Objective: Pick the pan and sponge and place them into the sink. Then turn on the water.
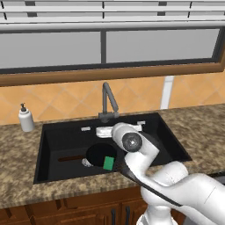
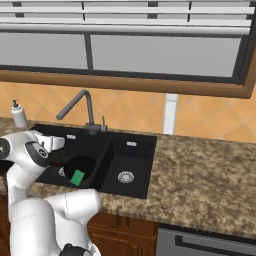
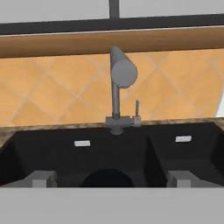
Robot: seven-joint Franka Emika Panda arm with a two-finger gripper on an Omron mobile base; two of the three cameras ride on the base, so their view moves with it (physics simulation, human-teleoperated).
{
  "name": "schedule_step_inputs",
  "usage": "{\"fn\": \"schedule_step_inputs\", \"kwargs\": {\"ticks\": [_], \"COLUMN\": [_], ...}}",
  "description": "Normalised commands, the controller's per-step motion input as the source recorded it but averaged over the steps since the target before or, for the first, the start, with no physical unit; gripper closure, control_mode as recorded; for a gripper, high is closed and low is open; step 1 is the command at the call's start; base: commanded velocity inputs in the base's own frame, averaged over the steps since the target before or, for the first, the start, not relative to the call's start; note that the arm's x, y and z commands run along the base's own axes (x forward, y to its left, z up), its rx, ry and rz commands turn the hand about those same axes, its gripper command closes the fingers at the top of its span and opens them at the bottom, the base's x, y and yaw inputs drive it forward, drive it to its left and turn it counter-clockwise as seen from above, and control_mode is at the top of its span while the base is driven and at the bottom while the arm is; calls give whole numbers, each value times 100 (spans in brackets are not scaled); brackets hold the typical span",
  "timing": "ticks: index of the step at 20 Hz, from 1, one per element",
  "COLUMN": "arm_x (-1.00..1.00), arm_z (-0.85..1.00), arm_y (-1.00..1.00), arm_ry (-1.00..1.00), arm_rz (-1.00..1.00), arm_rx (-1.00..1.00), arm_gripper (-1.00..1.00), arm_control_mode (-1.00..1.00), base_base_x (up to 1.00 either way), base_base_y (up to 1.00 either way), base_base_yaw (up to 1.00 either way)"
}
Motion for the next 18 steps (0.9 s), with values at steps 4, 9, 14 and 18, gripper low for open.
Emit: {"fn": "schedule_step_inputs", "kwargs": {"ticks": [4, 9, 14, 18], "arm_x": [-42, -26, -13, 0], "arm_z": [59, 18, 0, 0], "arm_y": [-12, -39, -62, -69], "arm_ry": [18, 3, 0, 0], "arm_rz": [-2, 0, 0, 12], "arm_rx": [22, 24, 26, 16], "arm_gripper": [-100, -100, -100, -100], "arm_control_mode": [-100, -100, -100, -100], "base_base_x": [0, 0, 0, 0], "base_base_y": [0, 0, 0, 0], "base_base_yaw": [0, 0, 0, 0]}}
